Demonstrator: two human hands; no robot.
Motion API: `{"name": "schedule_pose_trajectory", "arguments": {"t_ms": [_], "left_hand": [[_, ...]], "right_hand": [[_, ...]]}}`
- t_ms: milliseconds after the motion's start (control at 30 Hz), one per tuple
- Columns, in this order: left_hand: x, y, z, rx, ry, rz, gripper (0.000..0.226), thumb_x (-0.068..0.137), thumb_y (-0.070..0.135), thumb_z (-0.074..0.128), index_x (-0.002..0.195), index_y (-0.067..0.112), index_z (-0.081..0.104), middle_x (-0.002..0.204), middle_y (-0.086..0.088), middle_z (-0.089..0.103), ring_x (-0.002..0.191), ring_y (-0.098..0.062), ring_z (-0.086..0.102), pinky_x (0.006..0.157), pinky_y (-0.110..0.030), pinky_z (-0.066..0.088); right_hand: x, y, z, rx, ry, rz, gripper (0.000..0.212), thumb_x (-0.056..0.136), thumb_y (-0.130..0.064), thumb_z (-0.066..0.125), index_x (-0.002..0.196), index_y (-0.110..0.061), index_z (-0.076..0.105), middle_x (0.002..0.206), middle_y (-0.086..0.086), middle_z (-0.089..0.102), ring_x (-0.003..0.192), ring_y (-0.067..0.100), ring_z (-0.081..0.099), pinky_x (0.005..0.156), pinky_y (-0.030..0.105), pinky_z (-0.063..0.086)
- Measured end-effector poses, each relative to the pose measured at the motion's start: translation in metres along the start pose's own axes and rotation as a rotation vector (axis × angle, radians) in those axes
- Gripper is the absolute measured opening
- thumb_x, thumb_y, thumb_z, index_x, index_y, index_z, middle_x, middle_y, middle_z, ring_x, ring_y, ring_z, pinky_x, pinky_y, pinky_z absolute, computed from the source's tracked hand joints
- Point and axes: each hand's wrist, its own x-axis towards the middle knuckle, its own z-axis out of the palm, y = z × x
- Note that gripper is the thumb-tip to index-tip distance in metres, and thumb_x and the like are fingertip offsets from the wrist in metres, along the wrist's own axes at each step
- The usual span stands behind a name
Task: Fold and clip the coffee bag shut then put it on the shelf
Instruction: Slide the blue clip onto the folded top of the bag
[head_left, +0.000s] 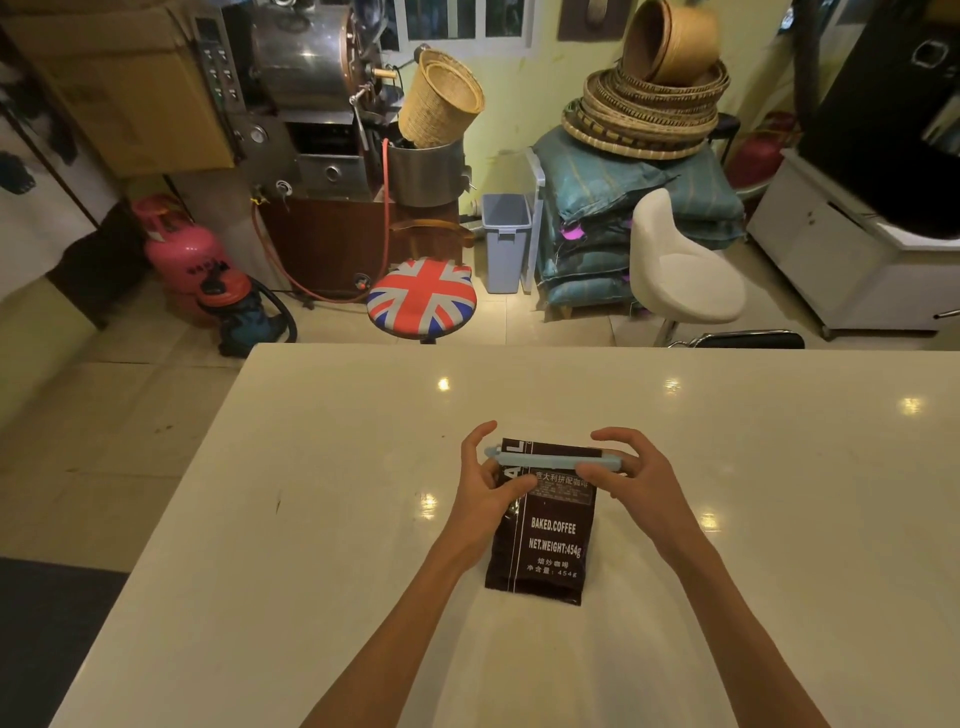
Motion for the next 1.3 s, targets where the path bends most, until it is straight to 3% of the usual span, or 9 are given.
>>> {"name": "schedule_pose_trajectory", "arguments": {"t_ms": [233,367,500,600,700,833,967,1167,1300], "left_hand": [[0.003,-0.004,0.002,-0.006,0.042,0.013,0.069,0.087,0.003,0.068,0.137,0.039,0.036,0.125,-0.015,0.058,0.099,-0.029,0.071,0.074,-0.035,0.062],[0.002,-0.006,0.004,-0.029,0.076,0.025,0.063,0.089,0.004,0.066,0.133,0.041,0.04,0.122,-0.013,0.06,0.099,-0.028,0.071,0.075,-0.036,0.062],[0.002,-0.007,0.003,-0.077,0.089,0.022,0.064,0.089,0.003,0.065,0.135,0.039,0.04,0.117,-0.009,0.064,0.095,-0.025,0.073,0.072,-0.035,0.062],[0.003,-0.004,-0.002,-0.107,0.085,0.013,0.066,0.089,0.0,0.065,0.136,0.038,0.039,0.116,-0.012,0.066,0.098,-0.03,0.072,0.076,-0.044,0.062],[0.005,0.0,-0.004,-0.061,0.075,0.011,0.067,0.088,0.003,0.066,0.137,0.039,0.037,0.115,-0.01,0.066,0.1,-0.028,0.071,0.076,-0.042,0.062],[0.006,-0.001,0.003,-0.021,0.061,0.012,0.066,0.089,0.004,0.066,0.138,0.037,0.037,0.115,-0.005,0.064,0.099,-0.025,0.071,0.071,-0.032,0.061],[0.007,-0.005,0.004,-0.02,0.068,0.021,0.065,0.089,0.005,0.067,0.137,0.038,0.038,0.121,-0.01,0.062,0.103,-0.029,0.069,0.078,-0.039,0.062],[0.006,-0.008,0.005,-0.046,0.093,0.037,0.063,0.088,0.002,0.066,0.135,0.037,0.041,0.119,-0.009,0.062,0.099,-0.029,0.071,0.074,-0.039,0.063],[0.006,-0.009,0.006,-0.059,0.102,0.051,0.062,0.089,0.0,0.065,0.135,0.035,0.042,0.123,-0.013,0.059,0.102,-0.031,0.07,0.074,-0.039,0.063]], "right_hand": [[0.003,0.014,0.009,-0.007,0.023,-0.003,0.027,0.081,-0.025,0.077,0.105,-0.028,0.067,0.106,0.001,0.072,0.098,0.02,0.069,0.08,0.043,0.061],[0.003,0.017,0.012,0.034,0.03,0.003,0.024,0.082,-0.025,0.076,0.105,-0.028,0.07,0.108,0.001,0.072,0.1,0.02,0.068,0.081,0.04,0.06],[0.001,0.015,0.016,0.078,0.045,0.021,0.024,0.084,-0.021,0.074,0.108,-0.022,0.071,0.1,0.001,0.074,0.086,0.007,0.069,0.061,0.017,0.052],[0.0,0.015,0.004,0.096,0.071,0.04,0.023,0.084,-0.02,0.073,0.107,-0.021,0.073,0.089,-0.002,0.074,0.073,0.007,0.062,0.061,0.023,0.048],[0.0,0.017,-0.006,0.088,0.064,0.038,0.021,0.085,-0.02,0.073,0.105,-0.024,0.074,0.092,-0.001,0.075,0.074,0.01,0.061,0.064,0.029,0.049],[0.0,0.015,0.006,0.101,0.041,0.035,0.024,0.085,-0.019,0.073,0.109,-0.02,0.071,0.095,0.001,0.075,0.075,0.002,0.067,0.059,0.018,0.048],[-0.002,0.014,0.015,0.158,0.05,0.042,0.024,0.085,-0.015,0.072,0.109,-0.016,0.071,0.097,0.004,0.075,0.073,-0.002,0.069,0.055,0.009,0.048],[-0.002,0.019,0.021,0.22,0.062,0.067,0.023,0.084,-0.018,0.074,0.107,-0.021,0.072,0.1,0.005,0.076,0.093,0.018,0.073,0.072,0.025,0.059],[-0.003,0.019,0.027,0.229,0.084,0.058,0.018,0.084,-0.017,0.073,0.098,-0.027,0.072,0.094,0.001,0.076,0.088,0.015,0.074,0.073,0.026,0.061]]}}
